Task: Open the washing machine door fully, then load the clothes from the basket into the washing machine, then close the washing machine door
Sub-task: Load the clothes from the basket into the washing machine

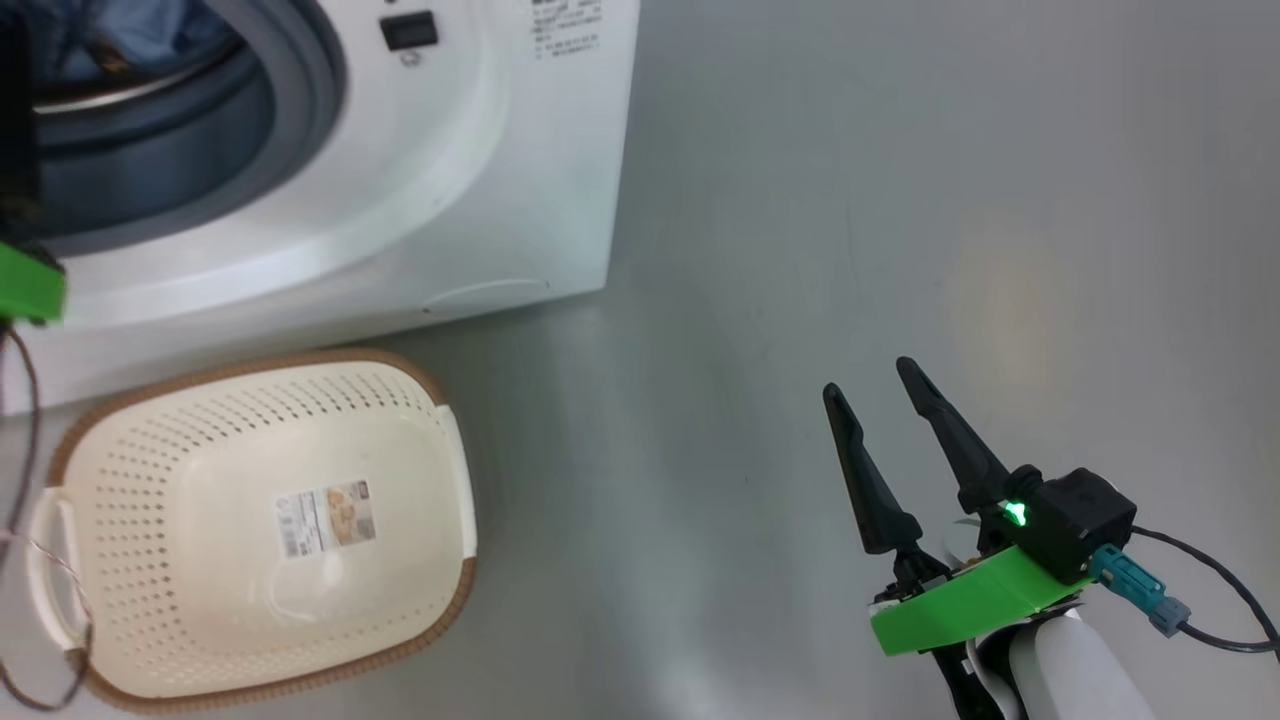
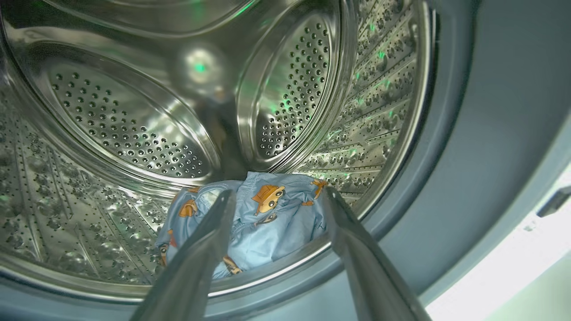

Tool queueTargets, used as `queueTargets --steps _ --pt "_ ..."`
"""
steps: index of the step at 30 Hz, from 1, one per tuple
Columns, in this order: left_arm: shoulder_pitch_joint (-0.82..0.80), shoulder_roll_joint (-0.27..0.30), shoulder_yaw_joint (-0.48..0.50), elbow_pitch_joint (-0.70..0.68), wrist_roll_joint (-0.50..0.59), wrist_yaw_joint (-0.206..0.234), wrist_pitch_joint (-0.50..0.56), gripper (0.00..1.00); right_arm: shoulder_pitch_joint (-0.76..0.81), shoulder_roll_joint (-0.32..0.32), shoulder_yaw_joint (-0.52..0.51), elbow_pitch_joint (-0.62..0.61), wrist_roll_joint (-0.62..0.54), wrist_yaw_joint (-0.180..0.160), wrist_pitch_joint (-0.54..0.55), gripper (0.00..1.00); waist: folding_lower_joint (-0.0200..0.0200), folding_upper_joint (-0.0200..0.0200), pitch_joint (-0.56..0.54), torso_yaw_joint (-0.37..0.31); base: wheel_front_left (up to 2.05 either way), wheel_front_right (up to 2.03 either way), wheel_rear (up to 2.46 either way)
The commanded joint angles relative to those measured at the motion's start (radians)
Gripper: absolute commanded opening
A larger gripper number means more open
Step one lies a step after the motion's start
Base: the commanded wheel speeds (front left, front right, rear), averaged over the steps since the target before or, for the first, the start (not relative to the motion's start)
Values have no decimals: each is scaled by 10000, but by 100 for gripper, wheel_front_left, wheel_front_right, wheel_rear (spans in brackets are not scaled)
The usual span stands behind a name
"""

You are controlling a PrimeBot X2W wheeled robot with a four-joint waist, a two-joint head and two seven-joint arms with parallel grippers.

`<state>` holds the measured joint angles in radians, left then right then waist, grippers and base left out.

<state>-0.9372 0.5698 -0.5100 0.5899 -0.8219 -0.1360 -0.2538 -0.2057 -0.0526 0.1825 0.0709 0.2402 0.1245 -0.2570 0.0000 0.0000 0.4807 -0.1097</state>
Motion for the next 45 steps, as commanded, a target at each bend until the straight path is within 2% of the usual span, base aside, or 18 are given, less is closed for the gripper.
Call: queueTargets --steps 1,15,24,32,45 --pt "340 399 539 -344 247 57 -79 100 134 24 217 -138 -56 62 -48 100 0 0 -518 194 0 0 0" --pt "3770 -729 3012 -2323 1766 331 -79 100 533 24 154 401 -255 62 -48 100 0 0 -1877 525 0 0 0" --pt "6003 -1887 4644 -3851 3276 252 -80 100 820 24 25 641 -250 62 -48 100 0 0 -2775 757 0 0 0" --pt "7501 -2694 5573 -4650 4143 124 -80 100 1039 24 -27 800 -284 62 -48 100 0 0 -3373 941 0 0 0" --pt "9601 -3456 6376 -5660 5051 58 -80 100 1340 24 48 880 -300 62 -48 100 0 0 -3931 1004 0 0 0"
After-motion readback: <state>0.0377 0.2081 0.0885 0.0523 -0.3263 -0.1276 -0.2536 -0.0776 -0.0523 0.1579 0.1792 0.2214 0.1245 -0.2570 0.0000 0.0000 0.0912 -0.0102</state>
